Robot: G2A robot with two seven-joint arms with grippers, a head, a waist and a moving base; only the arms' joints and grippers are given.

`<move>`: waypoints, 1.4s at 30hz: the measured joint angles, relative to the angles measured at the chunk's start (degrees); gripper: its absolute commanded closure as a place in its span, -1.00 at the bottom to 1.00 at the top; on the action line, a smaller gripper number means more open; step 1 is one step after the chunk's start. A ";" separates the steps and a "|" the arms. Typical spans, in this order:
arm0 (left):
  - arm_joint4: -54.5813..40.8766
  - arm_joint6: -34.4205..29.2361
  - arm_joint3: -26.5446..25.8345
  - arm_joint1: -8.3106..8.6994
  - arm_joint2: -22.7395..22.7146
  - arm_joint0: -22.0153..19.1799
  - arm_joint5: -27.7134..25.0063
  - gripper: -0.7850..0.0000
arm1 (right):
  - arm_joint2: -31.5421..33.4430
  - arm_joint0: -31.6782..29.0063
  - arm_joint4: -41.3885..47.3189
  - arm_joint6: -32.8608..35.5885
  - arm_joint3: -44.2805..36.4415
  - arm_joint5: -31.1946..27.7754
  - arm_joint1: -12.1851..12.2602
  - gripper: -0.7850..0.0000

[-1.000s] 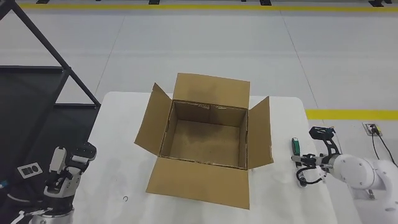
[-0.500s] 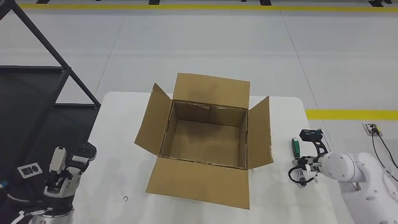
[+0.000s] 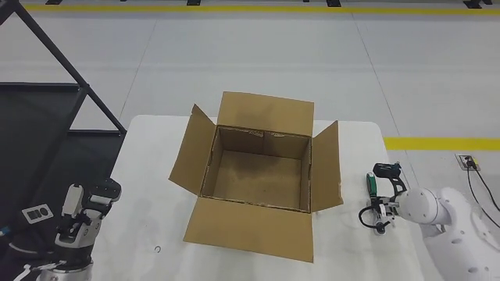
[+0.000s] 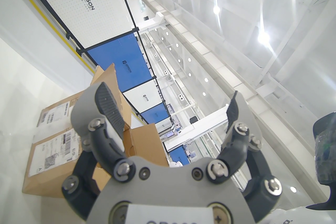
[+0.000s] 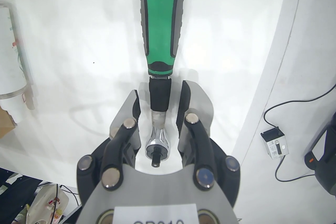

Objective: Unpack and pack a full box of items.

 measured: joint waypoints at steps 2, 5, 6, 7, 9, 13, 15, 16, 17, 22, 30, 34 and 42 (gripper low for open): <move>0.00 0.00 0.00 0.00 0.00 0.00 0.00 -1.00 | -0.24 0.40 0.18 -0.09 0.66 -0.11 -0.07 0.84; 0.00 0.00 0.00 0.00 0.00 0.00 0.00 -1.00 | -0.27 0.95 0.61 -0.25 1.30 -0.21 -0.12 1.00; 0.00 0.00 0.00 0.00 0.00 0.00 0.00 -1.00 | -0.15 1.08 0.87 -0.27 1.39 -0.30 -0.12 1.00; 0.00 0.00 0.00 0.00 0.00 0.00 0.00 -1.00 | 0.01 1.20 1.07 -0.27 1.42 -0.43 -0.10 1.00; 0.00 0.00 0.00 0.00 0.00 0.00 0.00 -1.00 | 0.50 1.41 1.07 -0.43 1.27 -0.48 0.01 1.00; 0.00 0.00 0.00 0.00 0.00 0.00 0.00 -1.00 | 2.76 1.42 1.54 -1.36 -0.87 -0.03 0.42 1.00; 0.00 0.00 0.00 0.00 0.00 0.00 0.00 -1.00 | 4.73 1.05 1.86 -1.55 -3.48 -0.03 0.80 1.00; 0.00 0.00 0.00 0.00 0.00 0.00 0.00 -1.00 | 5.68 0.86 1.98 -1.58 -4.89 -0.07 0.98 1.00; 0.00 0.00 0.00 0.00 0.00 0.00 0.00 -1.00 | 6.97 0.60 2.15 -1.56 -7.08 -0.20 1.22 1.00; 0.00 0.00 0.00 0.00 0.00 0.00 0.00 -1.00 | 11.78 0.16 2.77 -0.71 -18.63 -0.64 2.06 1.00; 0.00 0.00 0.00 0.00 0.00 0.00 0.00 -1.00 | 14.52 0.55 8.52 -0.60 -39.63 -3.05 2.50 1.00; 0.00 0.00 0.00 0.00 0.00 0.00 0.00 -1.00 | 10.50 1.64 10.64 -1.01 -45.37 -3.84 2.28 1.00; 0.00 0.00 0.00 0.00 0.00 0.00 0.00 -1.00 | 3.37 4.08 11.23 -0.19 -46.26 -2.61 1.78 1.00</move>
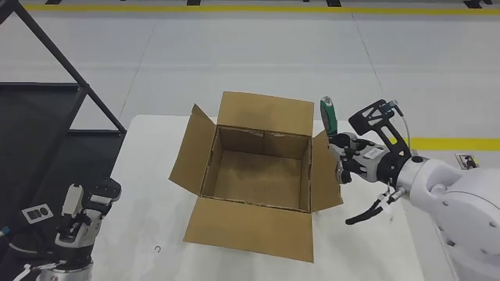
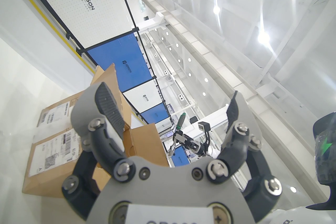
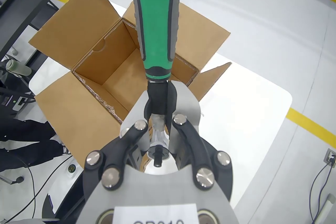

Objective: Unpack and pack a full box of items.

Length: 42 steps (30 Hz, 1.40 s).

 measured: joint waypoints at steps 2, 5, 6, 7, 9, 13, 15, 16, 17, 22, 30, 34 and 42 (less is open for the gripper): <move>0.00 0.00 0.00 0.00 0.00 0.00 0.00 -1.00 | 0.04 -0.03 -0.01 -0.03 -0.01 -0.03 0.00 1.00; 0.00 0.00 0.00 0.00 0.00 0.00 0.00 -1.00 | 0.04 -0.03 -0.01 -0.03 -0.02 -0.03 0.00 1.00; 0.00 0.00 0.00 0.00 0.00 0.00 0.00 -1.00 | 0.04 -0.03 -0.01 -0.03 -0.02 -0.03 0.00 1.00; 0.00 0.00 0.00 0.00 0.00 0.00 0.00 -1.00 | 0.04 -0.03 -0.01 -0.03 -0.02 -0.03 0.00 1.00; 0.00 0.00 0.00 0.00 0.00 0.00 0.00 -1.00 | 0.03 -0.03 -0.01 -0.03 -0.02 -0.03 0.00 1.00; 0.00 0.00 0.00 0.00 0.00 0.00 0.00 -1.00 | -1.49 -0.87 -0.29 -3.20 -0.38 -1.22 -0.15 1.00; 0.00 0.00 0.00 0.00 0.00 0.00 0.00 -1.00 | -3.98 0.57 -1.58 -4.67 -0.75 -1.77 -0.41 1.00; 0.00 0.00 0.00 0.00 0.00 0.00 0.00 -1.00 | -5.43 1.68 -2.38 -4.91 -0.55 -1.89 -0.58 1.00; 0.00 0.00 0.00 0.00 0.00 0.00 0.00 -1.00 | -7.77 3.53 -3.76 -5.02 -0.02 -1.95 -0.87 1.00; 0.00 0.00 0.00 0.00 0.00 0.00 0.00 -1.00 | -19.64 13.66 -7.70 -5.34 6.55 -1.60 -3.11 1.00; 0.00 0.00 0.00 0.00 0.00 0.00 0.00 -1.00 | -40.08 30.84 -5.22 -5.76 27.96 -2.25 -10.18 1.00; 0.00 0.00 0.00 0.00 0.00 0.00 0.00 -1.00 | -48.23 34.93 -3.35 -5.08 37.76 -2.51 -14.24 1.00; 0.00 0.00 0.00 0.00 0.00 0.00 0.00 -1.00 | -49.91 35.61 -1.79 -2.83 40.15 -2.66 -15.17 1.00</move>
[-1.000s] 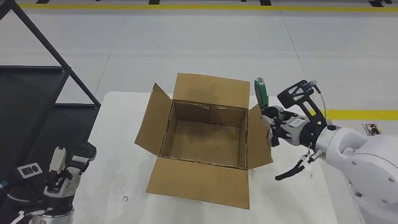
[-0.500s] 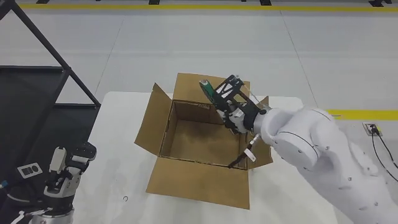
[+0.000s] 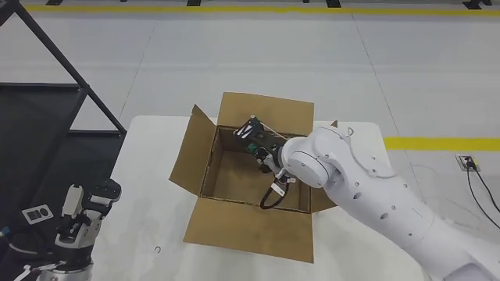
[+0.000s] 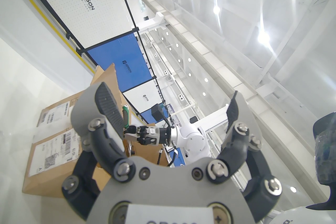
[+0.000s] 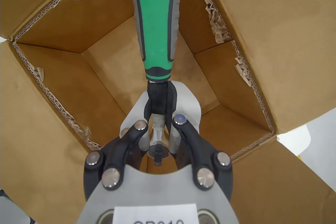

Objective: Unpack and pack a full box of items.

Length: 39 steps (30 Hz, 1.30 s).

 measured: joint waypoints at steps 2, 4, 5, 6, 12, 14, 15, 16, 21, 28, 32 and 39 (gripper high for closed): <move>0.00 0.00 0.00 0.00 0.00 0.00 0.00 -1.00 | -0.01 0.00 0.01 0.01 0.01 0.00 0.00 1.00; 0.00 0.00 0.00 0.00 0.00 0.00 0.00 -1.00 | 0.01 -0.06 0.01 -0.04 0.04 0.00 0.00 1.00; 0.00 0.00 0.00 0.00 0.00 0.00 0.00 -1.00 | 0.07 -0.50 0.05 -0.67 0.42 -0.14 -0.04 1.00; 0.00 0.00 0.00 0.00 0.00 0.00 0.00 -1.00 | -0.08 -0.84 0.06 -1.14 1.12 -0.45 -0.17 1.00; 0.00 0.00 0.00 0.00 0.00 0.00 0.00 -1.00 | -6.10 1.91 -0.08 1.48 11.79 -2.12 -4.72 1.00; 0.00 0.00 0.00 0.00 0.00 0.00 0.00 -1.00 | -8.48 3.36 1.00 1.44 17.14 -4.36 -7.24 1.00; 0.00 0.00 0.00 0.00 0.00 0.00 0.00 -1.00 | -9.32 3.92 1.67 1.29 19.49 -5.64 -8.34 1.00; 0.00 0.00 0.00 0.00 0.00 0.00 0.00 -1.00 | -10.10 4.46 2.24 1.12 21.89 -6.96 -9.44 1.00; 0.00 0.00 0.00 0.00 0.00 0.00 0.00 -1.00 | -13.60 6.66 3.70 0.47 34.27 -10.59 -15.63 1.00; 0.00 0.00 0.00 0.00 0.00 0.00 0.00 -1.00 | -15.90 7.69 4.80 0.06 47.25 -14.30 -22.71 0.93; 0.00 0.00 0.00 0.00 0.00 0.00 0.00 -1.00 | -16.32 7.87 5.06 -0.12 53.52 -15.88 -25.81 0.44; 0.00 0.00 0.00 0.00 0.00 0.00 0.00 -1.00 | -15.86 9.04 5.14 -1.30 59.37 -18.02 -28.86 0.15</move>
